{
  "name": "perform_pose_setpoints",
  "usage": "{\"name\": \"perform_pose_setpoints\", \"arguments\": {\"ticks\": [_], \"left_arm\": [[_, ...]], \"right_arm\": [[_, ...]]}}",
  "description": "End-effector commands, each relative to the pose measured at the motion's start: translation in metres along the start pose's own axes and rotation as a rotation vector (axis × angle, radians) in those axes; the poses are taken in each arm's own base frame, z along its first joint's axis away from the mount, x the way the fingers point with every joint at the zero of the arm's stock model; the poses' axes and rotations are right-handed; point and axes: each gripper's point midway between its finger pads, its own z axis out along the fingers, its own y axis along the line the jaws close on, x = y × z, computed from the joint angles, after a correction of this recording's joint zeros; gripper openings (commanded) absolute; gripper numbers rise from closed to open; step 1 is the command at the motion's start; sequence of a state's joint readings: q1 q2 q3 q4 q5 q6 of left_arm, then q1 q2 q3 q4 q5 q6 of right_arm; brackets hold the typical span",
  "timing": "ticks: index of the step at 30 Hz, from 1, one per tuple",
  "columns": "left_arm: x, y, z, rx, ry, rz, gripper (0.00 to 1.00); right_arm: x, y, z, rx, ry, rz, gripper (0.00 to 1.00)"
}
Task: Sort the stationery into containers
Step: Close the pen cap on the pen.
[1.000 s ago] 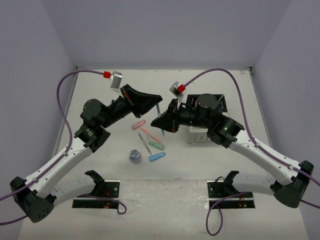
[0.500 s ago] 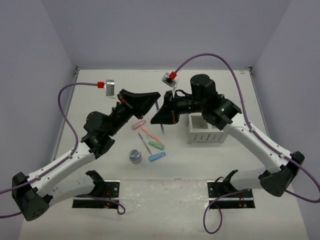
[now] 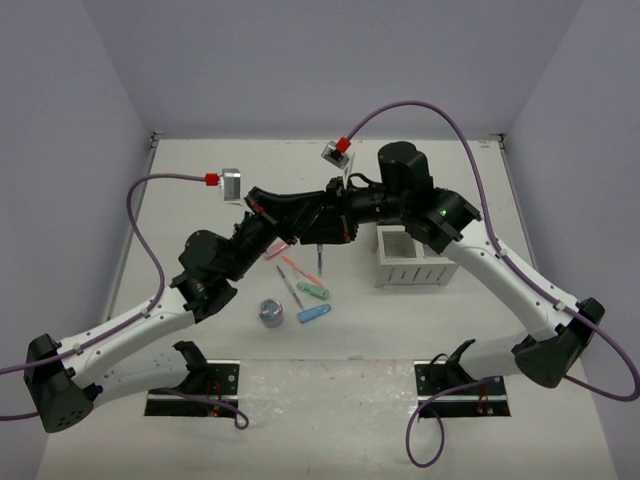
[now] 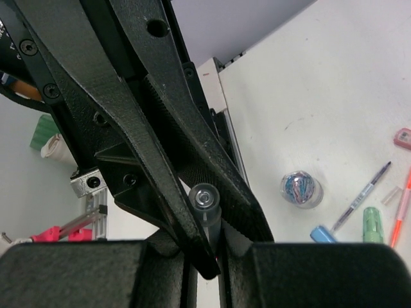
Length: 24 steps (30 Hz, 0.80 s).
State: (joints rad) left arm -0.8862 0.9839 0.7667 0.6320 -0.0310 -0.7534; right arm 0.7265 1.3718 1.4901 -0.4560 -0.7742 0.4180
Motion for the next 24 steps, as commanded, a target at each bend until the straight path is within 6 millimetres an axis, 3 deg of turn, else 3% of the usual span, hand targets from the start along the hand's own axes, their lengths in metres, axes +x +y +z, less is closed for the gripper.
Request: {"name": "perform_pose_setpoints", "arguments": {"ticks": [1, 6, 9, 14, 18, 24], "left_arm": [[0.078, -0.019, -0.041, 0.025, 0.415, 0.069, 0.0], [0.017, -0.04, -0.029, 0.018, 0.244, 0.155, 0.0], [-0.004, -0.05, -0.028, 0.047, 0.157, 0.16, 0.0], [-0.008, -0.071, -0.035, 0.184, 0.096, 0.139, 0.0], [-0.014, -0.076, -0.043, 0.221, 0.053, 0.116, 0.0], [-0.024, -0.084, -0.043, 0.243, 0.032, 0.135, 0.0]], "right_arm": [[-0.087, -0.019, -0.02, 0.093, -0.386, -0.203, 0.0], [-0.043, -0.015, -0.015, 0.055, -0.358, -0.219, 0.0], [-0.022, -0.012, -0.012, 0.026, -0.341, -0.22, 0.0], [-0.007, 0.004, -0.017, -0.036, -0.34, -0.256, 0.0], [0.0, 0.003, -0.017, -0.05, -0.334, -0.259, 0.01], [0.013, -0.003, -0.012, -0.069, -0.314, -0.235, 0.17]]}}
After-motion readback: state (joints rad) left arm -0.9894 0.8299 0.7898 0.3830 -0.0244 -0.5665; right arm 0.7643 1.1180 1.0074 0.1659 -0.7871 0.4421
